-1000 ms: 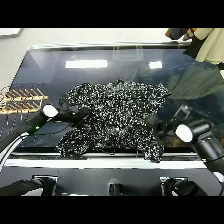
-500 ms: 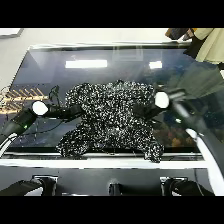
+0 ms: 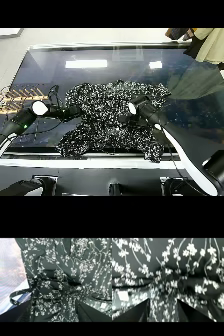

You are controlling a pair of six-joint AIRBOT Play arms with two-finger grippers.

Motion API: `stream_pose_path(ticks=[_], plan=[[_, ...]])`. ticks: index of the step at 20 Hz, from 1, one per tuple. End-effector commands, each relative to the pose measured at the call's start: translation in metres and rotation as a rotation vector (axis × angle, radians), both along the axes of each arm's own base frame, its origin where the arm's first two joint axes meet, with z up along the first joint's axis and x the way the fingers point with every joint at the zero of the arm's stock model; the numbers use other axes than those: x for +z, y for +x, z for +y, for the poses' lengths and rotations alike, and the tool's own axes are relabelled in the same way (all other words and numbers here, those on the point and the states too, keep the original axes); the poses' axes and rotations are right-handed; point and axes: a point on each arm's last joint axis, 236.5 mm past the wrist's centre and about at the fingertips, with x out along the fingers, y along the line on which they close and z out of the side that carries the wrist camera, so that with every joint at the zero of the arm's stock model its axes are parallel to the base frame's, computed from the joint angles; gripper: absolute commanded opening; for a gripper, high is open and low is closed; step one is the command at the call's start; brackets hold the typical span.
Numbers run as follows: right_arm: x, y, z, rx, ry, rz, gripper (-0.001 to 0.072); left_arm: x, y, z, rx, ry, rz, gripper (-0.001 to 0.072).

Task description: Fold the clothes and pants, and hang the long-sleeved shirts on hangers.

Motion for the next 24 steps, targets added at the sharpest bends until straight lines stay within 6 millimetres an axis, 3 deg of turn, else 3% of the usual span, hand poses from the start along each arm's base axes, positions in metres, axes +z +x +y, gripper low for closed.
stream_pose_path(ticks=[1, 8, 13, 15, 18, 24], plan=[[-0.009, 0.01, -0.006, -0.013, -0.042, -0.035, 0.0366, 0.0, 0.0, 0.001, -0.001, 0.003, -0.003, 0.0605], [-0.021, 0.008, -0.007, -0.013, -0.061, -0.007, 0.0361, -0.001, 0.0, 0.001, -0.001, 0.004, 0.0, 0.0606], [-0.022, 0.002, -0.008, -0.017, -0.062, 0.02, 0.0056, -0.001, 0.0, 0.001, -0.002, 0.008, -0.001, 0.0605], [-0.02, -0.001, -0.008, -0.016, -0.064, 0.026, 0.0025, -0.001, 0.0, 0.001, -0.002, 0.008, -0.001, 0.0605], [-0.006, -0.001, -0.008, -0.016, -0.05, 0.005, 0.0025, -0.001, 0.0, 0.001, -0.002, 0.008, 0.0, 0.0606], [0.049, -0.01, -0.015, -0.01, -0.012, -0.055, 0.0024, -0.001, -0.008, -0.004, -0.058, 0.021, 0.011, 0.0606]])
